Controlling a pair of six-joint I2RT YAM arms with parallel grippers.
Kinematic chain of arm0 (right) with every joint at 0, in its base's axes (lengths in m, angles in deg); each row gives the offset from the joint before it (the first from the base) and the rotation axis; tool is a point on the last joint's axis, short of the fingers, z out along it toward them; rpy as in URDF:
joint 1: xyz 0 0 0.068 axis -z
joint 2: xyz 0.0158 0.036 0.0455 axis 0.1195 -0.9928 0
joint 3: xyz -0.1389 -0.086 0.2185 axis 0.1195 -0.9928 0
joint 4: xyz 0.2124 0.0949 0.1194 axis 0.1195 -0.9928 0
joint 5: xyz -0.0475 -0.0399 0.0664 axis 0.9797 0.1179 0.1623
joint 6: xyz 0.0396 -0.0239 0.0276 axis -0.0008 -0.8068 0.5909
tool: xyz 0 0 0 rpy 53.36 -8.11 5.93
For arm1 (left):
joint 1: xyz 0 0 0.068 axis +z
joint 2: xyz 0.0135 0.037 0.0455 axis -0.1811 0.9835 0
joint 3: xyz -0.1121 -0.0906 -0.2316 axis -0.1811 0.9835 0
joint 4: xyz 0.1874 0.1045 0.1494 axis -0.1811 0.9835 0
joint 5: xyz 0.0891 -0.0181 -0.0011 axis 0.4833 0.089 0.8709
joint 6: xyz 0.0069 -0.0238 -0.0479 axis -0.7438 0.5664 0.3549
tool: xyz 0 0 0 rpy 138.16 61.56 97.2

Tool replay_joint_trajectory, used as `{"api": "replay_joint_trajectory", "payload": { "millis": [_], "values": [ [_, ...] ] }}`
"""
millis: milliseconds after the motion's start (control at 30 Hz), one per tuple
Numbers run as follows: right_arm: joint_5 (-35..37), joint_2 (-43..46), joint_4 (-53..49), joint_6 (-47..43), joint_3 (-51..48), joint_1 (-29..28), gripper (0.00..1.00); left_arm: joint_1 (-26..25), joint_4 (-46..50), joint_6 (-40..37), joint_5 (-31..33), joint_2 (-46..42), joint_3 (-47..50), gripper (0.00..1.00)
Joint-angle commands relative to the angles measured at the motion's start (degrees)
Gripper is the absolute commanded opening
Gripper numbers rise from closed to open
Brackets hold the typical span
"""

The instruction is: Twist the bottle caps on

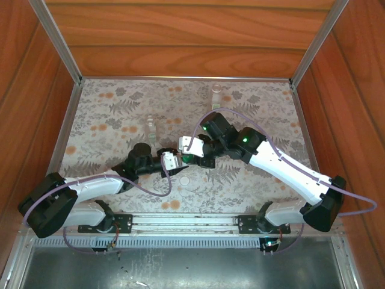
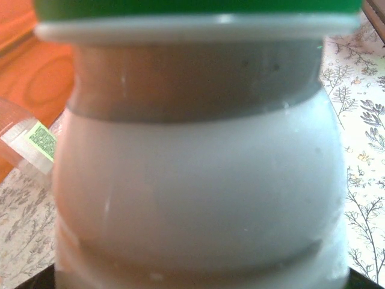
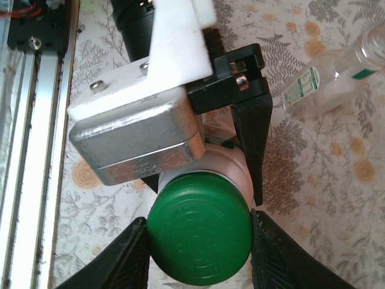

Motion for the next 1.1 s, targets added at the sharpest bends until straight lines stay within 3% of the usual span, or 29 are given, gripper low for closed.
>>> {"api": "replay_joint_trajectory", "payload": {
  "millis": [0, 133, 267, 300, 433, 567, 667, 767, 1067],
  "values": [
    [0.25, 0.66, 4.12, 19.64, -0.78, -0.1, 0.0, 0.19, 0.32, -1.52, 2.09, -0.35, -0.98, 0.56],
    [3.59, 1.01, 3.84, 27.98, -0.99, -0.17, 0.0, 0.08, 0.32, -1.66, 1.83, 0.07, -0.88, 0.56],
    [3.85, 1.77, 3.53, 29.07, -1.32, -0.19, 0.01, 0.2, 0.31, -1.65, 1.82, -0.13, -0.61, 0.56],
    [2.57, 1.87, 3.26, 27.17, -1.35, -0.17, 0.06, 0.18, 0.32, -1.64, 1.83, -0.34, -0.55, 0.56],
    [-6.55, 5.42, 3.76, 12.79, -3.88, -0.2, 0.53, 0.6, 0.31, 0.52, 0.43, -0.78, -0.6, 0.56],
    [-7.5, 12.8, 15.3, 10.87, -12.3, -0.08, 0.68, 3.26, 0.3, 8.01, -9.52, -2.6, -1.57, 0.56],
    [-8.56, 16.87, 27.97, 13.28, -19.19, 0.22, 0.72, 3.74, 0.3, 10.79, -14.73, -4.31, -2.29, 0.56],
    [-9.42, 17.52, 36.8, 15.35, -22.88, 0.47, 0.72, 3.78, 0.28, 11.08, -16.02, -5.49, -2.37, 0.56],
    [-10.16, 13.56, 48.39, 20.51, -25.58, 0.77, 0.62, 3.56, 0.32, 11.26, -17.09, -4.4, -3.84, 0.56]
  ]
}}
